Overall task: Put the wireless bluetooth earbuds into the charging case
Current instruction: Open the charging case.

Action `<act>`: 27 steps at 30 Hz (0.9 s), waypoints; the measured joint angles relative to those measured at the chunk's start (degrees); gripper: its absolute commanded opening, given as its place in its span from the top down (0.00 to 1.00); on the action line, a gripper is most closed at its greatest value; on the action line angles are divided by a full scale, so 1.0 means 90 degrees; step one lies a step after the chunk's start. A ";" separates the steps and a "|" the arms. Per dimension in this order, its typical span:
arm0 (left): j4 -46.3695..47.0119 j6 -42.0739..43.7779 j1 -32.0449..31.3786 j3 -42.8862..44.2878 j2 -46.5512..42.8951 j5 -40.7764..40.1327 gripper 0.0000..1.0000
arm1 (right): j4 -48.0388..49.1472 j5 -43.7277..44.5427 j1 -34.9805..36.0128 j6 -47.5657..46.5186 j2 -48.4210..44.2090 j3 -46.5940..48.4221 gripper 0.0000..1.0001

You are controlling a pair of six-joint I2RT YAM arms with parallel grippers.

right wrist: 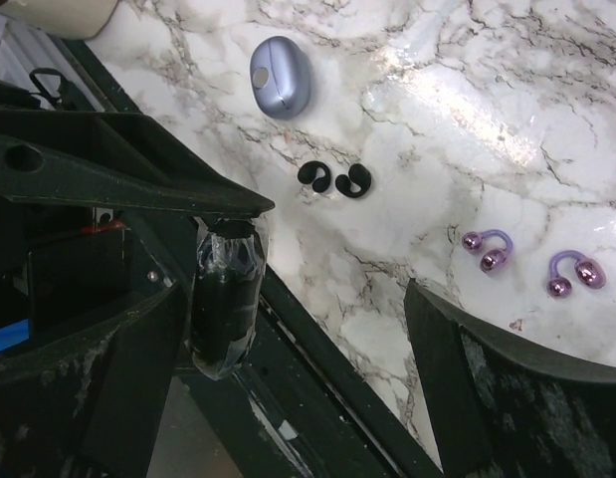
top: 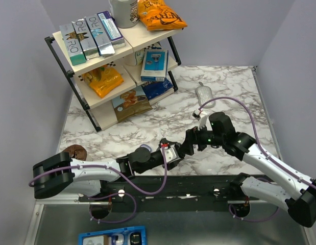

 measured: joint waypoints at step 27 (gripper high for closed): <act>0.0129 0.0066 -0.0221 -0.0194 -0.0160 -0.0532 1.00 | -0.0032 0.0527 0.0012 0.0172 -0.0248 0.0007 0.01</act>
